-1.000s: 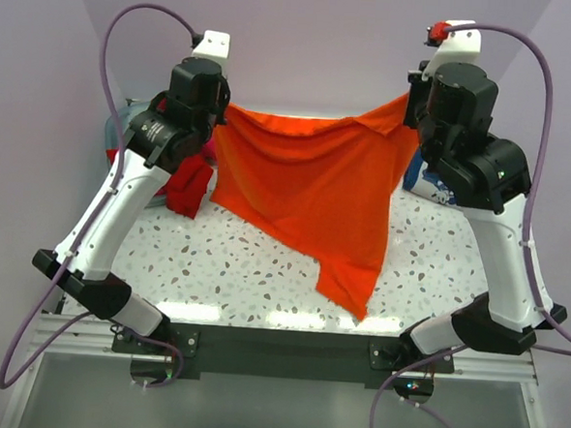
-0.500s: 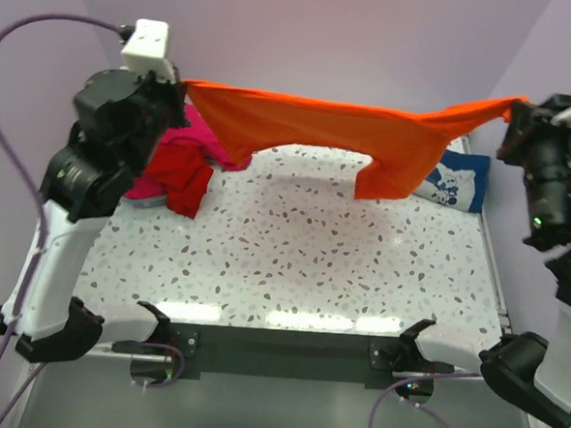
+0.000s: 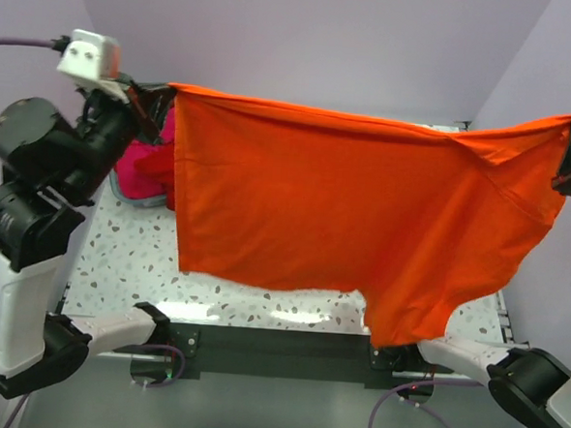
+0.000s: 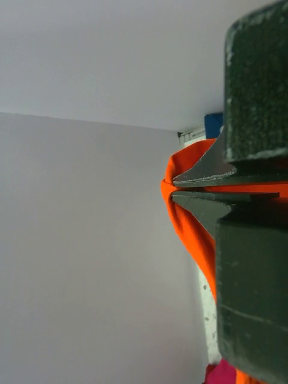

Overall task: Fold and stack the t-shirts
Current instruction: Flatten the tshirt out

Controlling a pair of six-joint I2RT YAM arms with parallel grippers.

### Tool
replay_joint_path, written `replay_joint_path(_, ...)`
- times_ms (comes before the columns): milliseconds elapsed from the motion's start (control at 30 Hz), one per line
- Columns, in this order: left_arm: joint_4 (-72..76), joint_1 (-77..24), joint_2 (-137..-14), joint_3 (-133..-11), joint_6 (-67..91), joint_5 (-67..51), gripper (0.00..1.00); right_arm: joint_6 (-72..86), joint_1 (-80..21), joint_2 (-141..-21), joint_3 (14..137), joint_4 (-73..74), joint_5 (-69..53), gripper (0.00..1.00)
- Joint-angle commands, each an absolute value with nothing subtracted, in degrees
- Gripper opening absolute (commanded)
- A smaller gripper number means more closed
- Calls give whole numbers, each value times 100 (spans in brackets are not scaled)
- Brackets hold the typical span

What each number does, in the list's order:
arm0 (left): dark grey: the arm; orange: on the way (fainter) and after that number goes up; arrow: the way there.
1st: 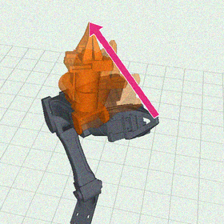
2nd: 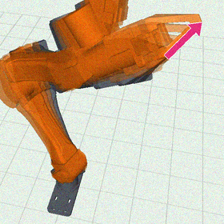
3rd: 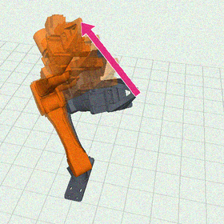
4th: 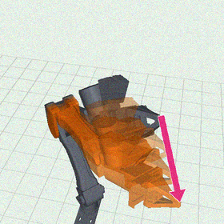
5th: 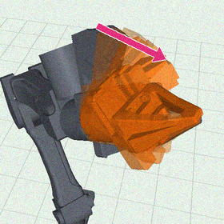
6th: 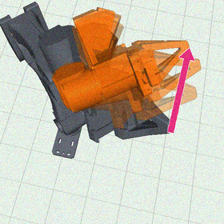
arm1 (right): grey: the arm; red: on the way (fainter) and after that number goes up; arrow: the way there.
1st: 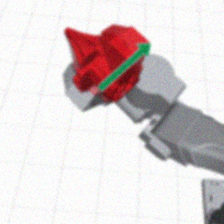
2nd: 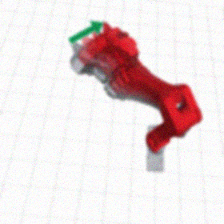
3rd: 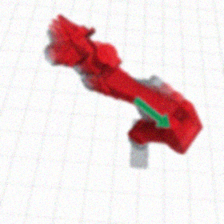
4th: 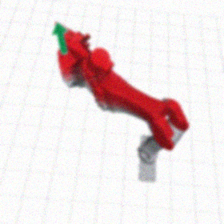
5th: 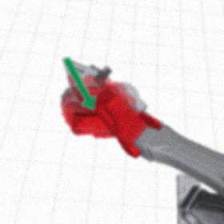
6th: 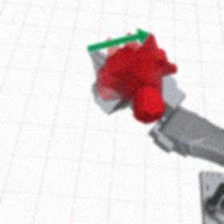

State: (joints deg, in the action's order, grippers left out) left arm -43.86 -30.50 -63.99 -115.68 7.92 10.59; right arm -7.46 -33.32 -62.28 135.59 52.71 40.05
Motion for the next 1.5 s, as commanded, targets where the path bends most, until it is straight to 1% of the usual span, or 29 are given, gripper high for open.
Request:
replay_joint_path(0, -4465, -3006, -6837, -11137, 791, 1204, 0, -1352, -3305, -6539, 12983, 4617, 4465, 0)
replay_joint_path(200, -3763, -2997, -7373, -9723, 607, 1783, 0, -1476, -3296, -6688, 10962, 3290, 4456, 0)
replay_joint_path(267, -3456, -2788, -7908, -9326, 571, 2082, 0, -1511, -3296, -7039, 10331, 2867, 4526, 0)
replay_joint_path(300, -3332, -2630, -8128, -9221, 554, 2083, 0, -1503, -3183, -7258, 10214, 2543, 4483, 0)
replay_joint_path(333, -3235, -2471, -8643, -9159, 589, 2048, 0, -1442, -3086, -7486, 10135, 2418, 4404, 0)
replay_joint_path(367, -3095, -2217, -8944, -9245, 606, 2039, 0, -1328, -2937, -8063, 10177, 2365, 4247, 0)
replay_joint_path(400, -3007, -2110, -9548, -9516, 676, 2135, 0, -1014, -2605, -8382, 10273, 2373, 3923, 0)
replay_joint_path(433, -2962, -2031, -9858, -9727, 738, 2197, 0, -898, -2497, -8689, 10405, 2390, 3807, 0)
replay_joint_path(467, -2979, -1935, -10175, -10008, 738, 2154, 0, -766, -2392, -9093, 10894, 2460, 3727, 0)
replay_joint_path(500, -3075, -1907, -10735, -10672, 851, 2110, 7, -617, -2243, -9793, 11238, 2809, 3483, 6)
replay_joint_path(533, -3146, -1899, -10958, -10974, 896, 2144, 27, -520, -2224, -10209, 11702, 3143, 3420, 10)
replay_joint_path(567, -3242, -1898, -11125, -11239, 949, 2127, 46, -423, -2215, -10561, 12699, 3477, 3375, 21)
replay_joint_path(600, -3295, -1907, -11318, -11659, 1088, 2179, 66, -196, -2215, -11086, 13127, 4098, 3314, 60)
replay_joint_path(633, -3366, -1907, -11373, -11863, 1133, 2197, 100, -80, -2215, -11240, 13488, 4383, 3131, 69)
replay_joint_path(667, -3540, -1916, -11382, -12022, 1186, 2206, 100, 234, -2215, -11311, 13883, 4612, 3051, 78)
replay_joint_path(700, -3585, -1916, -11269, -12102, 1247, 2154, 100, 368, -2215, -11146, 13834, 4814, 2937, 87)
replay_joint_path(733, -3577, -1916, -11146, -12024, 1257, 2101, 100, 456, -2215, -10944, 13608, 4738, 2805, 90)
replay_joint_path(767, -3455, -1933, -10988, -11867, 1274, 2048, 100, 553, -2224, -10647, 12831, 4615, 2560, 94)
replay_joint_path(800, -3358, -1951, -10577, -11361, 1309, 1900, 100, 763, -2215, -10113, 12406, 4388, 2427, 99)
replay_joint_path(833, -3236, -1969, -10347, -11051, 1327, 1829, 100, 869, -2215, -9812, 11992, 4307, 2347, 99)
replay_joint_path(867, -3008, -2030, -10119, -10726, 1353, 1759, 100, 966, -2215, -9574, 11240, 4263, 2129, 99)
replay_joint_path(900, -2928, -2074, -9681, -10122, 1414, 1653, 100, 1184, -2215, -9362, 10902, 4254, 2075, 99)
replay_joint_path(933, -2866, -2100, -9468, -9820, 1476, 1626, 100, 1291, -2215, -8925, 10559, 4271, 2005, 99)
replay_joint_path(967, -2770, -2170, -9266, -9530, 1520, 1591, 100, 1405, -2215, -8738, 9894, 4263, 1934, 99)
replay_joint_path(1100, -2567, -2285, -8168, -7863, 1915, 1337, 100, 1942, -2215, -7762, 8344, 4044, 1558, 99)
replay_joint_path(1167, -2418, -2303, -7850, -7342, 2073, 1257, 100, 2169, -2206, -7350, 7668, 3990, 1442, 99)
replay_joint_path(1200, -2356, -2311, -7588, -6869, 2205, 1161, 100, 2240, -2206, -7243, 7481, 3947, 1407, 99)
replay_joint_path(1300, -2198, -2338, -7261, -6112, 2390, 1037, 100, 2443, -2206, -6918, 6839, 3850, 1187, 99)
replay_joint_path(1467, -1987, -2338, -7172, -5336, 2487, 1134, 100, 2610, -2215, -6794, 6127, 3771, 1073, 99)
